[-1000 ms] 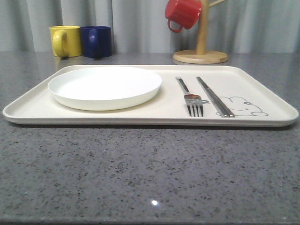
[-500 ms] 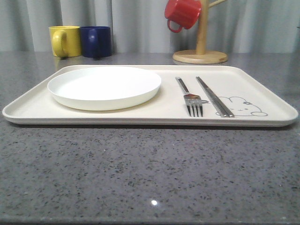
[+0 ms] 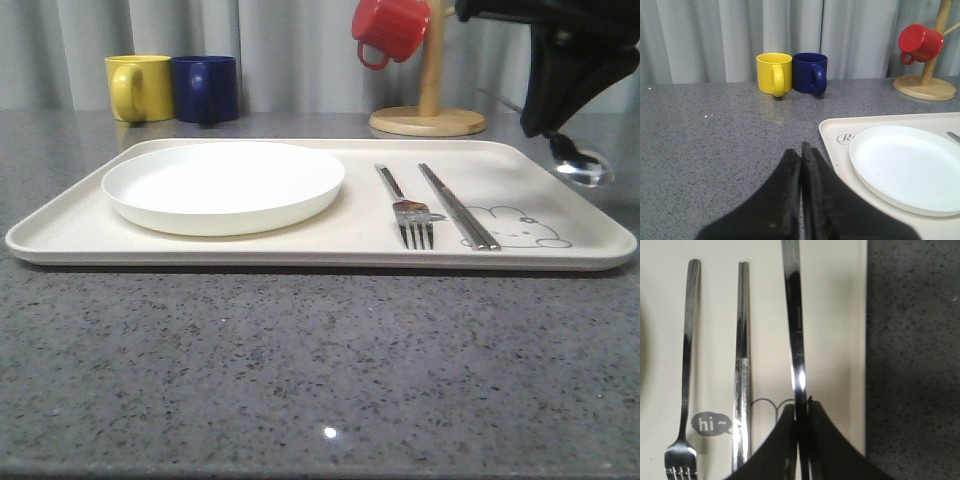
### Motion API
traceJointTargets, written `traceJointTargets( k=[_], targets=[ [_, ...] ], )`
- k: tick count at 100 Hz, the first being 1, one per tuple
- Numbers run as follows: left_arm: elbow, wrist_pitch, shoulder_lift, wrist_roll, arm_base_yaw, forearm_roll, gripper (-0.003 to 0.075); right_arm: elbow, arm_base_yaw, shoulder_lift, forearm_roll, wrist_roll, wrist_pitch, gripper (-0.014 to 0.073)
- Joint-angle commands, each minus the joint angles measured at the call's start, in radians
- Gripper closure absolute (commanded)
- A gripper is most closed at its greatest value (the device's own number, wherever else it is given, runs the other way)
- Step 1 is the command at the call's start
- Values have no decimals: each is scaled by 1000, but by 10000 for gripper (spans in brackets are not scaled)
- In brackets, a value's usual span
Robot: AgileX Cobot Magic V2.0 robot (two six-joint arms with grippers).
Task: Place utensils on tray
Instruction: 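Lower the spoon onto the tray beside the chopsticks and release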
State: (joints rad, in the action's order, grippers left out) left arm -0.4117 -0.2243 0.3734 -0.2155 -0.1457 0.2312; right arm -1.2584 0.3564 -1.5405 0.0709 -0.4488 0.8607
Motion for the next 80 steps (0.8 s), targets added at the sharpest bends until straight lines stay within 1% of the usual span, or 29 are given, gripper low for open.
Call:
traceJointTargets(
  k=[1,46,53,62,80],
  targets=[
    [-26,77,5,12,3,7,738,-31,15,9,36,-27,-56,578],
    [-26,77,5,12,3,7,738,-31,16,-90,32,-41,-67,576],
    [-26,77,5,12,3,7,738,-31,16,-91,27,-41,-67,564],
    [-26,77,5,12,3,7,738,-31,16,-90,24,-41,-67,503],
    [-26,77,5,12,3,7,738,-31,16,-90,22,-41,-62,309]
  ],
)
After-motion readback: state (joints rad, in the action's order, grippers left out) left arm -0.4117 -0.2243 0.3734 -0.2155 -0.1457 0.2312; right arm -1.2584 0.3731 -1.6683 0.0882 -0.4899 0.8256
